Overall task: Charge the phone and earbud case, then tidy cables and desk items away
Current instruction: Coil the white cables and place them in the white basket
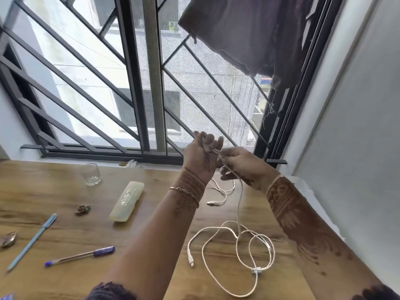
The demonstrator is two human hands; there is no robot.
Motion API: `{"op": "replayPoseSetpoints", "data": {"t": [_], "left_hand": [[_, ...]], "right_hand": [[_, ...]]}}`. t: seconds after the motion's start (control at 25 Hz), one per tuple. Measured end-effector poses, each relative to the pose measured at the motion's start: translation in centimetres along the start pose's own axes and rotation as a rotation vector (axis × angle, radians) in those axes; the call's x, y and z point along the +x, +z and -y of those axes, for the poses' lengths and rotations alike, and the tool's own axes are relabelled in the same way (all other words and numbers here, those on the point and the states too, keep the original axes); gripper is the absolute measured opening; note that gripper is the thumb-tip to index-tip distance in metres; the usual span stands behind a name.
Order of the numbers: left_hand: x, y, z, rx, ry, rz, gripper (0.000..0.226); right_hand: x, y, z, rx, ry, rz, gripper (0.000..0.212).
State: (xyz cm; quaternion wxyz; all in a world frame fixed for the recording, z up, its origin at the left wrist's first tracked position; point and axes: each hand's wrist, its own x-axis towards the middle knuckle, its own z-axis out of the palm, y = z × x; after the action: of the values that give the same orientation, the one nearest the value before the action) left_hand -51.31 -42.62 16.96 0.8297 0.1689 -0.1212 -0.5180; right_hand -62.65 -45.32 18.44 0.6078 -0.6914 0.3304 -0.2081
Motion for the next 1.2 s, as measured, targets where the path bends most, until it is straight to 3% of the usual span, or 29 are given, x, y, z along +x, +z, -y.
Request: {"op": "replayPoseSetpoints", "data": {"t": [0.12,0.2,0.32,0.4,0.48,0.56,0.76,0.88,1.04,1.2], "left_hand": [[0.5,0.1,-0.3,0.086,0.049,-0.053,0.029],[0.6,-0.2,-0.4,0.277,0.055,-0.059,0.029],[0.7,-1.0,-0.4,0.761,0.102,-0.017,0.032],[0.8,-2.1,-0.6,1.153,0.164,0.014,0.033],[0.4,-3.1,-0.6,1.340,0.184,0.055,0.034],[-0.5,-3.5,-0.1,1.259,0.091,0.112,0.039],[-3.3,-2.7,0.2,0.796,-0.190,0.262,0.046],[-3.8,-2.2,0.0,0.470,-0.274,0.282,0.044],[-2.5,-2.4,-0.5,0.149,-0.188,0.183,0.039],[-0.7,-3.2,-1.3,0.351,0.006,0.066,0.037]], "right_hand": [[-0.4,0.5,-0.5,-0.078,0.031,0.075,0.011],[-0.9,0.5,-0.1,-0.164,0.046,0.094,0.011],[-1.7,-0.2,0.9,-0.274,0.059,0.078,0.025],[-2.1,-0.8,1.7,-0.259,0.026,0.038,0.021],[-2.2,-1.4,2.6,-0.214,-0.026,-0.025,0.023],[-1.7,-2.0,3.2,-0.198,-0.053,-0.113,0.027],[-0.2,-2.2,2.5,-0.255,-0.045,-0.270,0.032],[0.5,-1.1,0.6,-0.286,-0.071,-0.347,0.033],[0.0,1.1,-2.6,-0.277,-0.036,-0.221,0.028],[-1.5,2.1,-4.4,-0.464,0.014,-0.027,0.033]]}}
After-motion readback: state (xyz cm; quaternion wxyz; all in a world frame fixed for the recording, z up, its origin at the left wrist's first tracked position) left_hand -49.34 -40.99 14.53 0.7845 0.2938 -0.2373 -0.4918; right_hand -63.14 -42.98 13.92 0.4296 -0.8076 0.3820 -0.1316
